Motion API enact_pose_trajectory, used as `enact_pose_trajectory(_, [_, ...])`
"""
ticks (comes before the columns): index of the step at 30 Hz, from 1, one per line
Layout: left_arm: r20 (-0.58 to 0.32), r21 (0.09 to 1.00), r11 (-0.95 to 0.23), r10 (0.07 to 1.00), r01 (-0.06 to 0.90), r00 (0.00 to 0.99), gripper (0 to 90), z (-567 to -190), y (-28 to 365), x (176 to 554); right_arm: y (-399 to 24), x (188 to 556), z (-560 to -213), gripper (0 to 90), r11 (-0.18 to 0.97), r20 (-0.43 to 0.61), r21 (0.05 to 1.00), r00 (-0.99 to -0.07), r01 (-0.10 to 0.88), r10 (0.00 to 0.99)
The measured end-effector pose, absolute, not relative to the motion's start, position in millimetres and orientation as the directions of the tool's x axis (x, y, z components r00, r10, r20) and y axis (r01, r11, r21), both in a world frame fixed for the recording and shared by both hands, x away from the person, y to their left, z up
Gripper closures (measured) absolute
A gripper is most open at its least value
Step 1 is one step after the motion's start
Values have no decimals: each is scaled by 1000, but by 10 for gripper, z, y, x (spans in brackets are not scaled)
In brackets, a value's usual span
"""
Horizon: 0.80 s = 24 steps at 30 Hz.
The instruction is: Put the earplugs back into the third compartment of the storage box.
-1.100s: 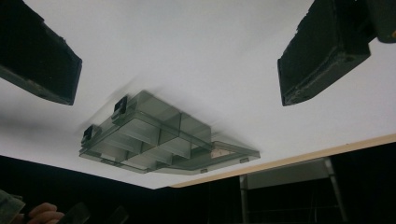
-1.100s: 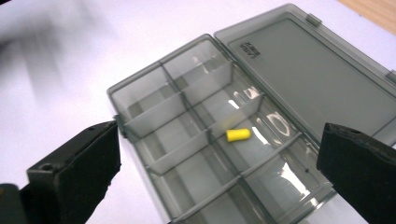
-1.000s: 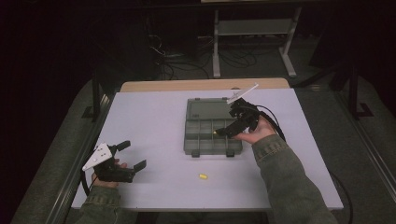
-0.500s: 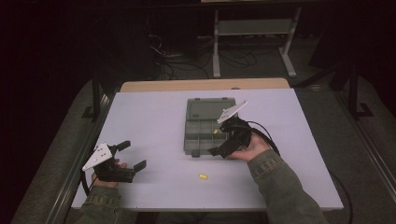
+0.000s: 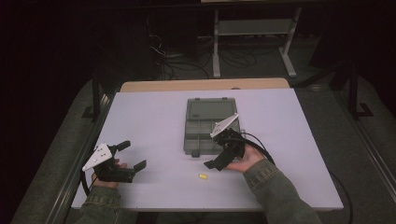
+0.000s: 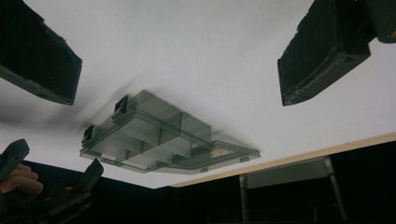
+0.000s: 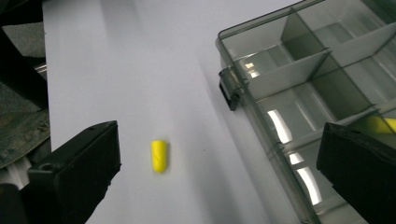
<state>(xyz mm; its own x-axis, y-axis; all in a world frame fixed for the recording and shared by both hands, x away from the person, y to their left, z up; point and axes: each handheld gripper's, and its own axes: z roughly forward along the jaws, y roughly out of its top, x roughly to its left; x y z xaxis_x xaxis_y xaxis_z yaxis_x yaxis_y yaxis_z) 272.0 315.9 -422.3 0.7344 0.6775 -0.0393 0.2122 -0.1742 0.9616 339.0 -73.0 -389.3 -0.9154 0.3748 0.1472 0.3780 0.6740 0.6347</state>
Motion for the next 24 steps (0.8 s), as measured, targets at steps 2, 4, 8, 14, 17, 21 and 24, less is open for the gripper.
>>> enact_pose_trajectory(2, [-40,961,-175,677,213,735,0,-4224,3158,2720,-714,3365,-3902,0,675,150,637,-919,371,364])
enact_pose_trajectory(4, [-38,961,-176,677,212,735,0,-4225,3157,2721,-694,3339,-3907,0,680,148,637,-923,364,356])
enact_pose_trajectory(8, [-37,961,-178,674,211,738,0,-4227,3152,2722,-644,3290,-3940,0,692,152,629,-929,354,338])
enact_pose_trajectory(14, [-38,960,-180,673,213,739,0,-4227,3151,2720,-555,3232,-4016,0,716,152,610,-937,338,313])
enact_pose_trajectory(17, [-37,959,-184,672,215,739,0,-4229,3148,2722,-510,3194,-4045,0,730,138,602,-942,324,305])
enact_pose_trajectory(21, [-37,960,-183,671,214,740,0,-4229,3146,2720,-447,3153,-4115,0,756,136,577,-949,310,286])
enact_pose_trajectory(24, [-37,959,-184,670,214,741,0,-4229,3146,2720,-402,3135,-4170,0,777,127,552,-952,302,279])
